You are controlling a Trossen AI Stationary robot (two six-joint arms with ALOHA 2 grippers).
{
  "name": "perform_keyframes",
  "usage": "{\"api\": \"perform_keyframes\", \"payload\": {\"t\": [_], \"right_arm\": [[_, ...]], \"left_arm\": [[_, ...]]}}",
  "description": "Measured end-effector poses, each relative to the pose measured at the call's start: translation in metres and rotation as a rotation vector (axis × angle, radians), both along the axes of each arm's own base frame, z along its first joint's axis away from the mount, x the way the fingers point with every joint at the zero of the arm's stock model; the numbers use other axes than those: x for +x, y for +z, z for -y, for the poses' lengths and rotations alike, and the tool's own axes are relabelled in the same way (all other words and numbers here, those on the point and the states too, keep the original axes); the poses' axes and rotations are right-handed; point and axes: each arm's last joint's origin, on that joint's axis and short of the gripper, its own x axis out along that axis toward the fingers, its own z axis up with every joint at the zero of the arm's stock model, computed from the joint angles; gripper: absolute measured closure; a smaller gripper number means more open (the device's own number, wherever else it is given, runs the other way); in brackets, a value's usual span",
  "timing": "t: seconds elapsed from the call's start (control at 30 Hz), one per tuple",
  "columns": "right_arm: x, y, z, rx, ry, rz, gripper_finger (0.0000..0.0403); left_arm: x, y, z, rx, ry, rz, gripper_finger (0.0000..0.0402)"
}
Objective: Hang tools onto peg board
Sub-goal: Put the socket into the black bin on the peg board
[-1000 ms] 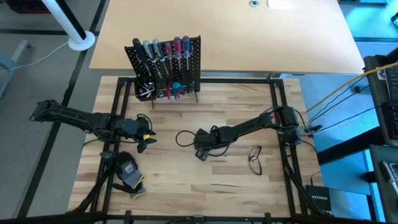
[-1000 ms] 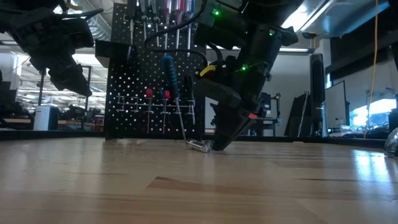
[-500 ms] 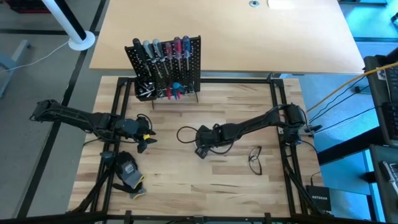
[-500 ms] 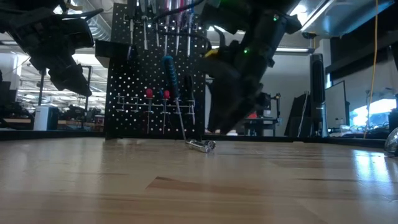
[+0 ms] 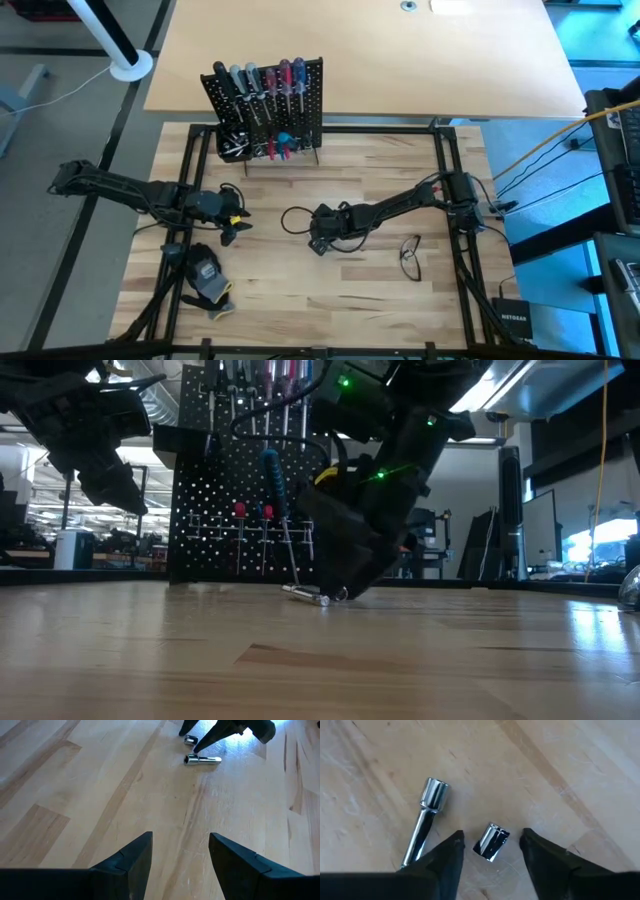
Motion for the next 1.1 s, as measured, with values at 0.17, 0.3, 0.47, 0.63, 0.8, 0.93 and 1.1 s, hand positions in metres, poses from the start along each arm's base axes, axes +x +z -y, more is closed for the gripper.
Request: {"api": "perform_keyframes", "payload": {"t": [0.17,0.3,0.47,0.63,0.8,0.93,1.1], "right_arm": [[0.0,-0.001,0.0,-0.012,0.026,-0.008,0.0277],[0.0,0.0,0.0,-0.046,0.059,-0.013,0.0337],[-0.001,0.007,0.001,-0.084,0.101,-0.037,0.0349],[0.006,0.041,0.002,-0.163,0.14,-0.006,0.0334],[0.024,0.085,0.009,-0.244,0.226,0.099,0.0336],[0.043,0.123,0.024,-0.36,0.271,0.226,0.0338],[0.06,0.158,0.049,-0.477,0.287,0.413,0.0334]], "left_arm": [[0.0,0.0,0.0,0.004,0.005,0.001,0.0218],[0.0,0.0,0.0,0.004,0.004,0.001,0.0218],[0.0,0.0,0.0,0.004,0.005,0.001,0.0218],[0.0,0.0,0.0,0.004,0.005,0.0,0.0218],[0.0,0.0,0.0,0.004,0.005,-0.001,0.0218],[-0.001,-0.001,0.0,0.005,0.007,-0.021,0.0218],[-0.004,-0.004,-0.001,-0.001,0.017,-0.054,0.0218]]}}
